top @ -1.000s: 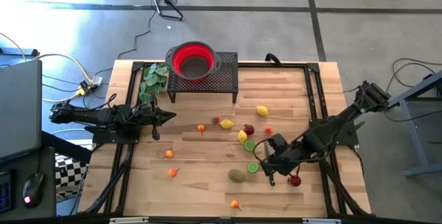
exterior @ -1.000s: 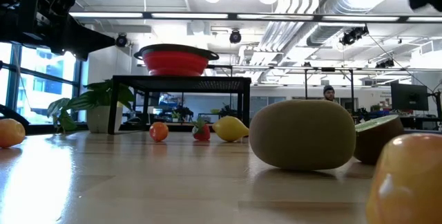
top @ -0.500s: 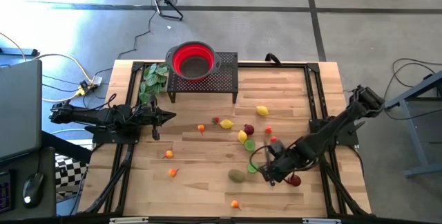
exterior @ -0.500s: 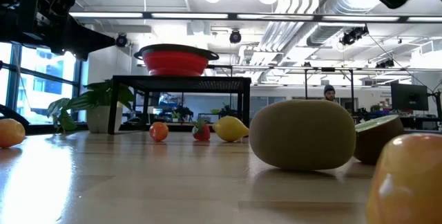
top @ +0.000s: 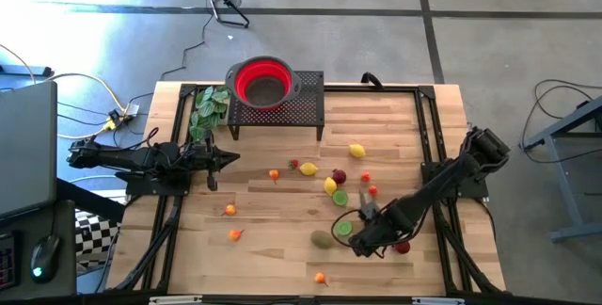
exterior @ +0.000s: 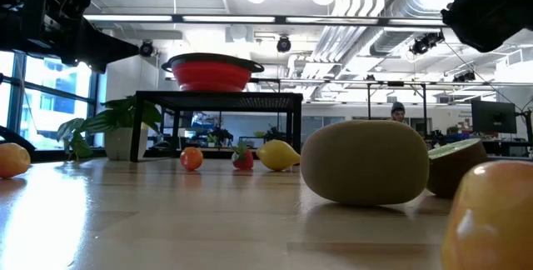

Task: Pick & Place Fruit
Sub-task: Put the black knife on the shelf

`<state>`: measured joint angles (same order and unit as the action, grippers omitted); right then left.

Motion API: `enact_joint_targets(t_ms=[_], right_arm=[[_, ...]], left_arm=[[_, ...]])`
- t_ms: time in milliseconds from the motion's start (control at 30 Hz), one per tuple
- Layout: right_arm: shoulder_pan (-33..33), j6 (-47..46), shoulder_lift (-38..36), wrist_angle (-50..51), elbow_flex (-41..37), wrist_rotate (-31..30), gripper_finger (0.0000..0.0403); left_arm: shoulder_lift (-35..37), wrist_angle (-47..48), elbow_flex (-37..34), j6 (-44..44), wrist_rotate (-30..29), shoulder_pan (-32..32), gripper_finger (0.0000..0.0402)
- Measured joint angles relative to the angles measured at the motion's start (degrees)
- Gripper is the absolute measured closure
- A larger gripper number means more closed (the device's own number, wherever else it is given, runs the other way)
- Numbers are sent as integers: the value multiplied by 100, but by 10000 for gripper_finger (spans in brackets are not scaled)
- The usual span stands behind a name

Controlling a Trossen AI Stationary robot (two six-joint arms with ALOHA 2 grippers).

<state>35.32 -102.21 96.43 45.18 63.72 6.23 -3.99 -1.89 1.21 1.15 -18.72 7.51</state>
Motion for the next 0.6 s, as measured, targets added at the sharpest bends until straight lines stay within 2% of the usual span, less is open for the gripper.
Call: enact_joint_targets(t_ms=[100,200,600], right_arm=[[17,-8,55,-9,0,-311,218],[69,-24,65,-6,-4,-596,197],[202,-318,243,-89,-4,-610,210]], left_arm=[[-1,2,0,0,2,0,398],[1,4,0,0,4,0,398],[0,10,0,2,4,1,398]])
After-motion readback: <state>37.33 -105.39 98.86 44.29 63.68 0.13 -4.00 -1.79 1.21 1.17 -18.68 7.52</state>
